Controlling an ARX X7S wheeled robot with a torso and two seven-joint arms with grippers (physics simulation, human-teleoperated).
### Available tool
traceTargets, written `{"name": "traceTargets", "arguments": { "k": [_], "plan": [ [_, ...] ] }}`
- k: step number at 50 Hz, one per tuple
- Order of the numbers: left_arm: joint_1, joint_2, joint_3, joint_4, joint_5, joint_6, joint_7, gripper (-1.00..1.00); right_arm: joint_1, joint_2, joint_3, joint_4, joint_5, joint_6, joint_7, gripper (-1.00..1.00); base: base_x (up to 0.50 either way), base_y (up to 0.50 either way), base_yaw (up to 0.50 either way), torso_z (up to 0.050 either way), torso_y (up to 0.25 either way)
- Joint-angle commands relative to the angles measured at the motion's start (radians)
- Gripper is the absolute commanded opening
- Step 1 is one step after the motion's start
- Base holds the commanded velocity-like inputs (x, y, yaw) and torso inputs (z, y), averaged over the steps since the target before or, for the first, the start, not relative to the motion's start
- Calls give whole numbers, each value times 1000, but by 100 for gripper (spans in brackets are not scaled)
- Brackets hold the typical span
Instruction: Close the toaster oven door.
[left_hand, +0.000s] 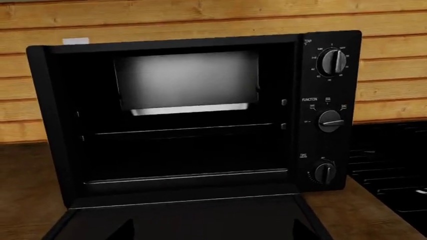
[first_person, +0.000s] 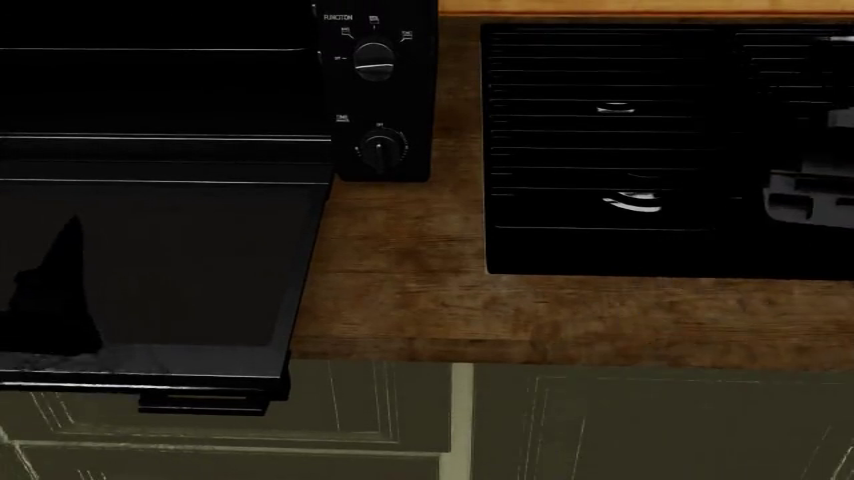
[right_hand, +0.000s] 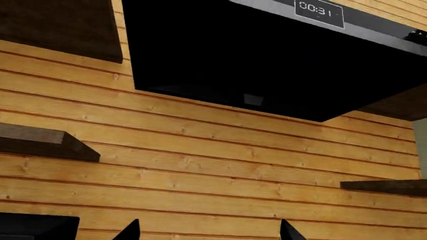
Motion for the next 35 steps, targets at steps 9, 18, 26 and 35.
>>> {"name": "traceTargets", "arguments": {
  "k": [9,18,26,35],
  "plan": [
    [-127,-60,14,-16,-35,-63,41,100,191,241,107,-73,360,148,202,100,0,389,0,0,0],
    [-121,-67,36,34,-31,-44,42,100,211,252,79,-65,378,136,217,100,0,500,0,0,0],
    [-87,-62,18,30,-32,37,68,100,206,262,85,-67,403,128,231,100,0,500,0,0,0],
    [-74,-75,36,13,-12,66,74,100,205,274,69,-64,413,116,241,100,0,500,0,0,0]
  ]
}}
